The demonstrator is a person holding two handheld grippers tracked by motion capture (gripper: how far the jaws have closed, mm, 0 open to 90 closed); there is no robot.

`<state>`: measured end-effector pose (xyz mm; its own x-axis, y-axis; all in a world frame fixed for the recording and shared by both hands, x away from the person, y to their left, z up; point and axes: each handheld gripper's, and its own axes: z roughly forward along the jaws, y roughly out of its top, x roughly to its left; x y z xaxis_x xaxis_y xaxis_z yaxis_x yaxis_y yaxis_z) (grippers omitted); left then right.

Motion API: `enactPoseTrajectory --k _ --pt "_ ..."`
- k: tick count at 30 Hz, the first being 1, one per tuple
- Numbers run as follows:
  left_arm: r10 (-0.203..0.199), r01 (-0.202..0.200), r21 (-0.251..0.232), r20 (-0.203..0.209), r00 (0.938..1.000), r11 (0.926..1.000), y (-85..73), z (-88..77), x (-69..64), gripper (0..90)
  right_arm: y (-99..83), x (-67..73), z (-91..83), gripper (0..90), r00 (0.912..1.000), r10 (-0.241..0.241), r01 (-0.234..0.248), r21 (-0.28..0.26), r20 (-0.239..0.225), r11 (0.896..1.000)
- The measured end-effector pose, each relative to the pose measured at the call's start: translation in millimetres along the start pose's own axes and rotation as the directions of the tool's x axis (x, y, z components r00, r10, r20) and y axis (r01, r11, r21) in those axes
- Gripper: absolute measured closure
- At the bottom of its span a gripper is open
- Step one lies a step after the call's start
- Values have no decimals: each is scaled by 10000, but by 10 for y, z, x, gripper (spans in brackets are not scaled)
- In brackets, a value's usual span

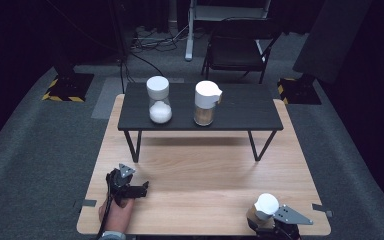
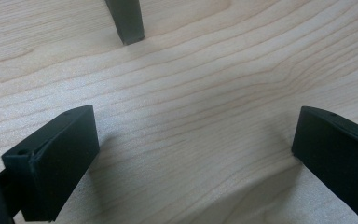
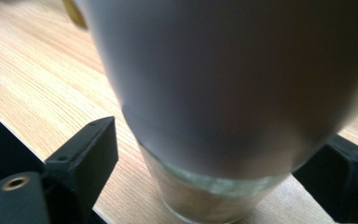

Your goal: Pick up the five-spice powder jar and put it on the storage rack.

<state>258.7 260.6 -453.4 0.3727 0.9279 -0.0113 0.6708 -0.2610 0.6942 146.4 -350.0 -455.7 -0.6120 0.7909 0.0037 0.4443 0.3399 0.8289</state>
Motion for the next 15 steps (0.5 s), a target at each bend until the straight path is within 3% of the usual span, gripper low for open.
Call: enactPoseTrajectory --k 5,15 --pt "-12 12 7 0 10000 10000 1 0 -1 2 -32 -26 42 175 9999 -14 15 74 -114 10000" --pt "7 -7 9 -7 10000 10000 2 -1 0 2 -95 32 40 299 9994 -129 133 -127 310 9998"
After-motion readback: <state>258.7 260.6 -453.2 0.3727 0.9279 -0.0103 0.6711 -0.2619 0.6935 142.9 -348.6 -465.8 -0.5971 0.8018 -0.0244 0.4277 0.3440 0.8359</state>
